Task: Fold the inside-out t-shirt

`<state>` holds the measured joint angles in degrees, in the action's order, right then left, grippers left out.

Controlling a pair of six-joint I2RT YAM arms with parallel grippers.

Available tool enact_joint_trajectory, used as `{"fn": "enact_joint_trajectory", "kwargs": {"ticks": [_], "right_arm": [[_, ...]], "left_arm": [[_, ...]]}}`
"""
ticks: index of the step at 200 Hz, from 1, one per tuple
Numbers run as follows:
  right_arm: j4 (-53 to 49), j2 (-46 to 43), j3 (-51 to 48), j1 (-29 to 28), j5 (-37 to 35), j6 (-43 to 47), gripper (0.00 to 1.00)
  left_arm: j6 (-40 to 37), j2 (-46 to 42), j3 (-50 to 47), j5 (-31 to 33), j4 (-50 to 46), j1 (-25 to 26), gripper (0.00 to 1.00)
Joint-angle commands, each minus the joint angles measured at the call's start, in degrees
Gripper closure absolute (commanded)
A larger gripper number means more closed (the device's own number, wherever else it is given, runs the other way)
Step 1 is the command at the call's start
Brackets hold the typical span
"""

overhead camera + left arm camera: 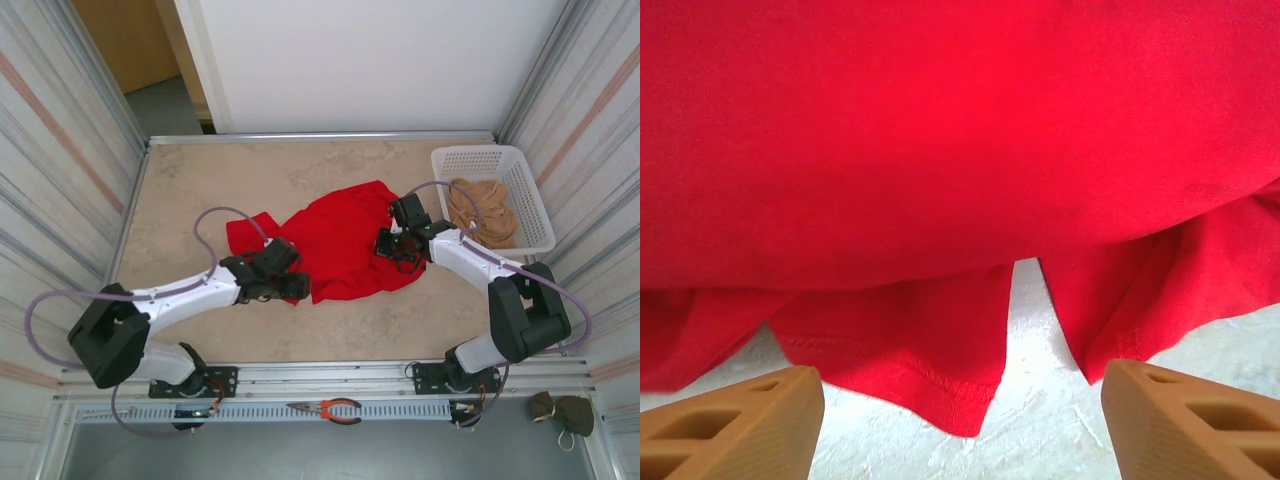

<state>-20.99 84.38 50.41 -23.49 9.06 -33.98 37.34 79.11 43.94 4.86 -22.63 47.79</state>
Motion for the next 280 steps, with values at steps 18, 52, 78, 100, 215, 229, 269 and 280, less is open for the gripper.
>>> {"fn": "enact_joint_trajectory", "kwargs": {"ticks": [18, 52, 78, 100, 215, 229, 269, 280], "right_arm": [[-0.41, -0.81, 0.04, 0.95, 0.96, -0.3, 1.0], [-0.56, -1.5, -0.07, 1.23, 1.44, -0.48, 1.0], [-0.42, -1.87, 0.03, 1.48, 2.34, -0.98, 1.0], [-0.45, -1.85, 1.15, 2.71, 5.0, -1.61, 1.0], [-6.77, -12.47, 14.57, 15.55, 16.01, -1.88, 1.0], [-6.78, -13.89, 14.1, 15.97, 17.04, -2.13, 1.0], [-7.9, -17.54, 13.88, 16.89, 17.7, -2.61, 1.0], [-8.9, -18.17, 13.92, 17.91, 16.23, -2.43, 1.0]], "left_arm": [[-3.45, 3.8, 0.9, 4.47, -0.52, 2.0, 0.3], [-3.75, 7.1, 0.45, 4.3, 1.28, 2.64, 0.38], [-4.9, 9.92, 0.31, 2.98, 3.15, 2.6, 0.62], [-7.77, 10.05, 1.77, 3.9, 0.99, 1.82, 1.0], [-22.0, -17.63, 21.17, -22.75, -14.17, -38.34, 1.0], [-22.05, -18.58, 21.18, -22.78, -14.45, -38.82, 1.0], [-22.01, -22.15, 22.08, -20.74, -15.99, -40.59, 1.0], [-22.05, -22.6, 22.23, -20.71, -16.33, -43.43, 1.0]]}}
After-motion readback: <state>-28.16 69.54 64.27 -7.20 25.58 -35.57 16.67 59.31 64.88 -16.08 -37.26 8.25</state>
